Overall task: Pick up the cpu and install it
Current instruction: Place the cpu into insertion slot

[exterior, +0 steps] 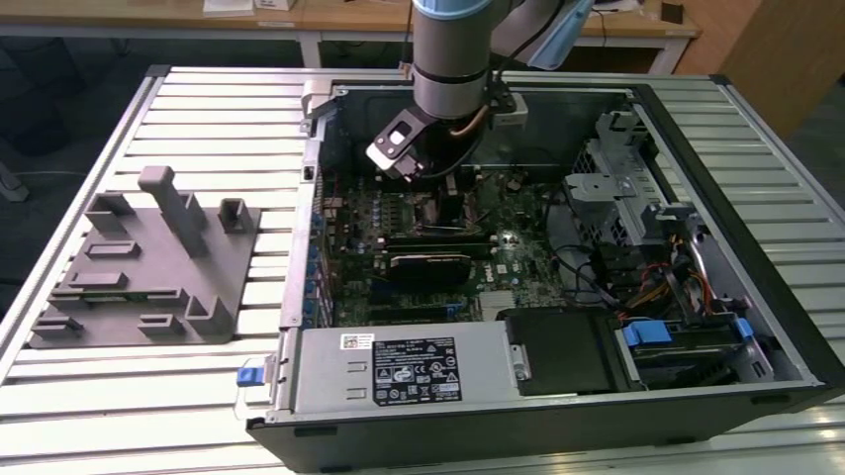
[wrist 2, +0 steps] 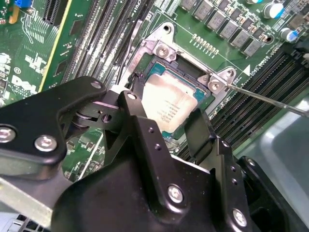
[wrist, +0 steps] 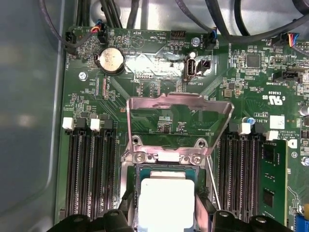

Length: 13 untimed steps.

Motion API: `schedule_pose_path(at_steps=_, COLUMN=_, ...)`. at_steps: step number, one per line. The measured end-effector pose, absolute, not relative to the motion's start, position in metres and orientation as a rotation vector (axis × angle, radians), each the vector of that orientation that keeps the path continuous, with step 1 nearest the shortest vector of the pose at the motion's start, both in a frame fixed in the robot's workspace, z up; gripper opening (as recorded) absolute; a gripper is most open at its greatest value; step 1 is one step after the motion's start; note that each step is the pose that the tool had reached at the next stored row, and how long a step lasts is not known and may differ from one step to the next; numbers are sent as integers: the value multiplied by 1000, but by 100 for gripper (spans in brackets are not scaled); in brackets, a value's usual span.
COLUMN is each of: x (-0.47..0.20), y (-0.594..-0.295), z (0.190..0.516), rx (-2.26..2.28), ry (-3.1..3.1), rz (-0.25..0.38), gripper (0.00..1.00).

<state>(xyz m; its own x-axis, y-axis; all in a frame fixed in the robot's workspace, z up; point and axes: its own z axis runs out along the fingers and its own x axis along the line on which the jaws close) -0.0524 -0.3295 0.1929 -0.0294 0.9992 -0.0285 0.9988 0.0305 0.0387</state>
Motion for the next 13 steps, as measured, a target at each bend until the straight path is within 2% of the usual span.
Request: schedule_pose_path(at_steps=13, x=-52, y=-329, z=212, rx=2155, ry=2220, rz=12, gripper=61)
